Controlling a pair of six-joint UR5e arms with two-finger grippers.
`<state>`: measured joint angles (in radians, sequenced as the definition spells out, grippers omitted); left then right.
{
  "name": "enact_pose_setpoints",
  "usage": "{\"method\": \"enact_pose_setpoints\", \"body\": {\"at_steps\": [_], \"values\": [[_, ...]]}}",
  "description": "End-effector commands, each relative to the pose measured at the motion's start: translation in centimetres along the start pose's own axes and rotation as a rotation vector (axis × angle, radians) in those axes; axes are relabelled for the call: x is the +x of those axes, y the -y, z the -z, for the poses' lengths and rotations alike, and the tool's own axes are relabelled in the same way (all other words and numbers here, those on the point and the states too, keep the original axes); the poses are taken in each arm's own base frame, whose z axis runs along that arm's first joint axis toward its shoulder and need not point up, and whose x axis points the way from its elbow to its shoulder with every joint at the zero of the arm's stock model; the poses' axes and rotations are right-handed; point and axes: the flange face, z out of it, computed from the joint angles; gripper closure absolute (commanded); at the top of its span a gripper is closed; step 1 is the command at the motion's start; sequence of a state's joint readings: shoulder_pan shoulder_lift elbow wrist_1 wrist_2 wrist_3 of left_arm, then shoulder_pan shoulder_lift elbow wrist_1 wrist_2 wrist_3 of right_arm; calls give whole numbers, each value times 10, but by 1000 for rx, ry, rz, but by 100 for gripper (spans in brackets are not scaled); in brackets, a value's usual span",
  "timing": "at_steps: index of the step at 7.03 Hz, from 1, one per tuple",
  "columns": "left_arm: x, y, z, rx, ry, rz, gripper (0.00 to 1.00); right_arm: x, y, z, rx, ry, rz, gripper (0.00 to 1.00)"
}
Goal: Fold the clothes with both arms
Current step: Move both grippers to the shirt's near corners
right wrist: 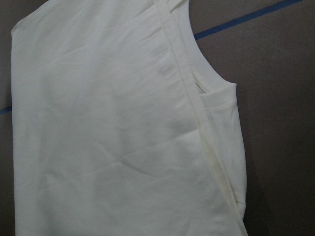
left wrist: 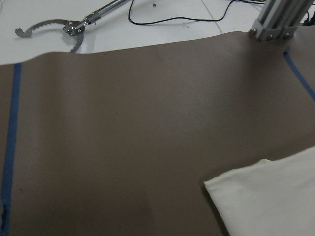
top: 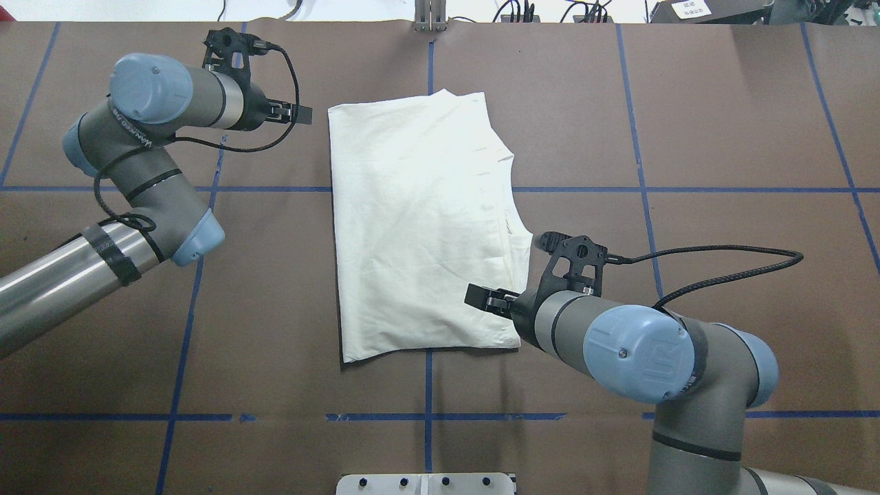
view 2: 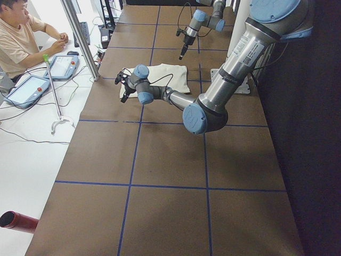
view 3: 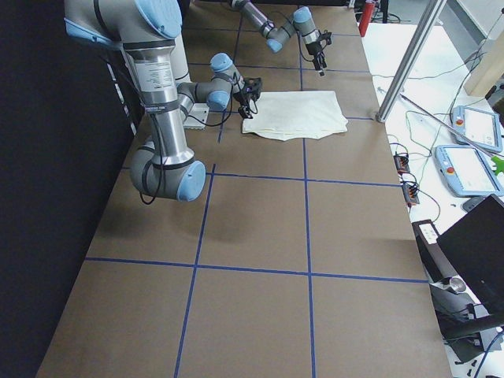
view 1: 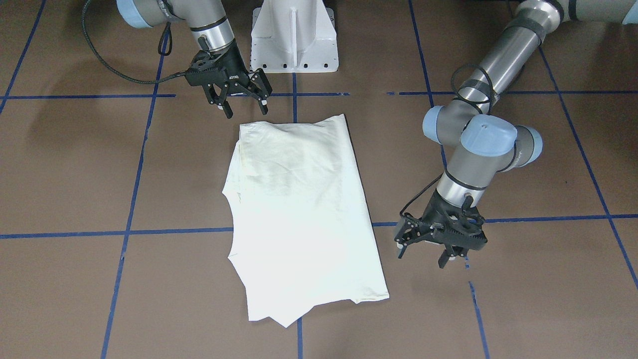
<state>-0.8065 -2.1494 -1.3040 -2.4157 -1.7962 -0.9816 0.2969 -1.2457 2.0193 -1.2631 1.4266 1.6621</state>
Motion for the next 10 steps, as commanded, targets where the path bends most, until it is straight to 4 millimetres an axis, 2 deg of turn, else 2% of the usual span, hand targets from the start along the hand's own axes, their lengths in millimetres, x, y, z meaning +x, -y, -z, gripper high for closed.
{"method": "enact_pose_setpoints", "body": {"at_steps": [1,2,3,4,5,6,8,9,10], "values": [[60,-86,61,-93,-117,182,0,3,15,2,21,9,-197,4],[71,-125,86,-138,-152,277,0,5,24,2,38,8,-226,4],[84,-177,106,-148,-157,358,0,7,34,3,53,7,-252,4],[104,-222,117,-163,-161,453,0,7,37,4,60,9,-279,4],[119,-253,112,-163,-140,553,12,8,39,3,63,6,-290,4],[130,-274,106,-167,-121,640,34,7,40,3,66,8,-291,4],[131,-283,99,-171,-102,702,37,9,42,2,73,5,-292,3],[137,-296,96,-194,-99,705,37,9,42,2,74,5,-293,3],[140,-299,93,-200,-98,703,37,9,42,1,75,4,-293,3]]}}
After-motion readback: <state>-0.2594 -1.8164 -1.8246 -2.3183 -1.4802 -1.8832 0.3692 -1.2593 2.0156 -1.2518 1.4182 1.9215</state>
